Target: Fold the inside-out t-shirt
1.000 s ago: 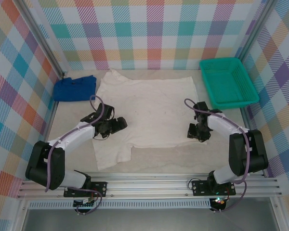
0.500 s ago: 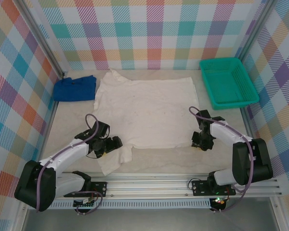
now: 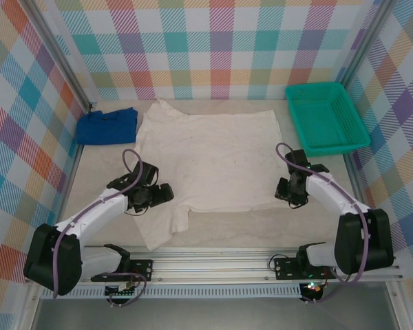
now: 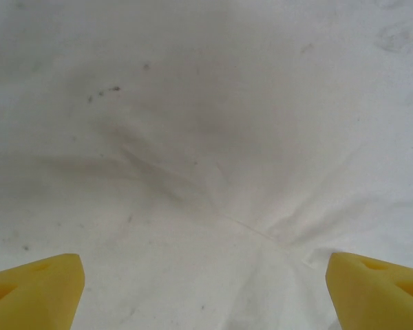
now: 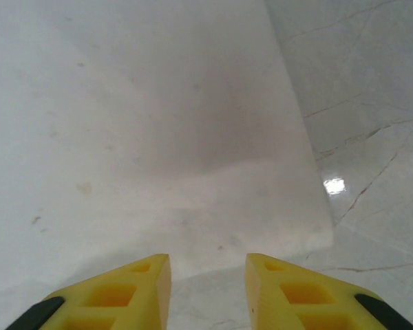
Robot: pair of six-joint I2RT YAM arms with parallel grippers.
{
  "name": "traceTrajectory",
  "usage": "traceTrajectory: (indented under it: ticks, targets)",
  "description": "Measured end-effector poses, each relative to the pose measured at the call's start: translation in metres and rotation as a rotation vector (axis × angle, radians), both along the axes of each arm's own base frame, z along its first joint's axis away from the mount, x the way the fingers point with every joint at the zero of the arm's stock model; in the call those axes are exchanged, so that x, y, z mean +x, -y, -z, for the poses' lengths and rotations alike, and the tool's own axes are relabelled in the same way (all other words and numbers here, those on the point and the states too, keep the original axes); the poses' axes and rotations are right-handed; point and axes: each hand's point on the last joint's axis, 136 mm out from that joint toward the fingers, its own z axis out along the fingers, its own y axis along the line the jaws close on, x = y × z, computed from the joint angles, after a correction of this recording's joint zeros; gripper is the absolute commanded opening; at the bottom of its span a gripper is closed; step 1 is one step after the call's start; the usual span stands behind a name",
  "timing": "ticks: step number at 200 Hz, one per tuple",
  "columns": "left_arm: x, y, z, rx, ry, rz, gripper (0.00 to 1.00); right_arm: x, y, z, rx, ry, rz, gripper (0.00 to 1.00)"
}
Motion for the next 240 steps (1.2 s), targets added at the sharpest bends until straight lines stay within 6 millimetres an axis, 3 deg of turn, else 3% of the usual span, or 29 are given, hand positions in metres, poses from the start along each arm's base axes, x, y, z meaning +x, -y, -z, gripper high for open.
traceTrajectory:
  ticks: [46,117,184,240]
  targets:
    - [0.002,0.006,0.014,-0.008,-0.040,0.015,0.91,-0.007,0.035,-0.001,0.009,0.007,0.149,0.42]
    - [0.002,0.006,0.018,0.004,-0.047,0.036,0.91,-0.022,0.019,0.020,0.122,-0.054,0.197,0.42]
    - [0.001,0.005,0.017,0.005,-0.046,0.039,0.91,-0.013,0.025,0.030,0.108,-0.044,0.216,0.25]
    - [-0.005,0.002,0.000,-0.004,-0.023,0.032,0.89,-0.011,0.024,0.033,0.112,-0.038,0.210,0.00]
